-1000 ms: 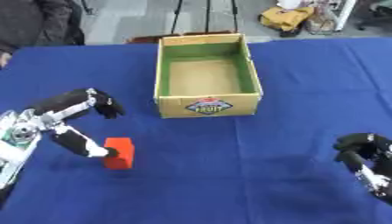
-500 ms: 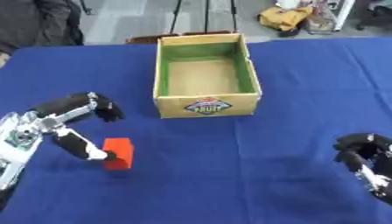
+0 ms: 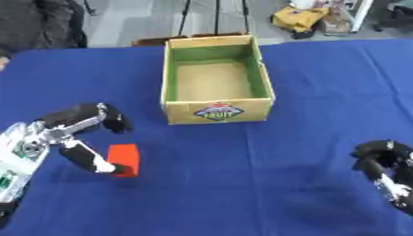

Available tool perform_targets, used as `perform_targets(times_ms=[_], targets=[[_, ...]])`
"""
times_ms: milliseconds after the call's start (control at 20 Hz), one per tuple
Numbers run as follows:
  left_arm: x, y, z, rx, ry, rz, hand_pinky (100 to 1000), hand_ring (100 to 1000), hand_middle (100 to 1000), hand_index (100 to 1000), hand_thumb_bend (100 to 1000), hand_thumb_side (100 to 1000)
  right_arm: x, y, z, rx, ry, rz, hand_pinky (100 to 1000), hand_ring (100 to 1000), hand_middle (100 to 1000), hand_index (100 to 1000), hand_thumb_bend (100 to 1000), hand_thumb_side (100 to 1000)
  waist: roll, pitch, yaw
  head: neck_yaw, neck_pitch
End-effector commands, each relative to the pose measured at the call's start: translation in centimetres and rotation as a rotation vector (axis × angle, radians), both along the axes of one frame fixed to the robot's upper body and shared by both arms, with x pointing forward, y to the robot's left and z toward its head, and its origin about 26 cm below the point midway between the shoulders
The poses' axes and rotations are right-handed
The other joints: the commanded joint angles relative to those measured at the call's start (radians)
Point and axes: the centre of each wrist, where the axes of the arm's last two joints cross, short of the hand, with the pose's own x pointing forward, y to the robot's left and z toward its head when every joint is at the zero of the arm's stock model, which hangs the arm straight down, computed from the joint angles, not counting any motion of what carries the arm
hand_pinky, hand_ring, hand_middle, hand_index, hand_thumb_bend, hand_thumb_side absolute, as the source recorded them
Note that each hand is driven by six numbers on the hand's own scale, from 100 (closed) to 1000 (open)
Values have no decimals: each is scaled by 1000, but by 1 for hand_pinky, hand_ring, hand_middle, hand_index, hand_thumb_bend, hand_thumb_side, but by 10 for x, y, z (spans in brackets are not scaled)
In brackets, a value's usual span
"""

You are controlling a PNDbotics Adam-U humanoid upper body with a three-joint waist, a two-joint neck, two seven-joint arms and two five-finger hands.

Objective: Pick up objects on the table and place them in the box.

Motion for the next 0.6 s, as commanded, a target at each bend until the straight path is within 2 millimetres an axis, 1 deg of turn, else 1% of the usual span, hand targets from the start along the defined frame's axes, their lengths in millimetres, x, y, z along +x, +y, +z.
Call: perform_targets(times_ms=[50, 600], targets=[[1, 1, 6, 22, -20, -6, 664, 599, 567, 743, 658, 226, 1, -1, 7, -9, -21, 5, 753, 508, 416, 693, 351, 488, 0, -11, -2, 0, -9], [3, 0, 0, 44, 3, -12, 638, 574, 550, 733, 646, 235, 2, -1, 7, -9, -20, 7, 753, 508, 416, 693, 348, 489, 1, -11, -2, -1, -9]])
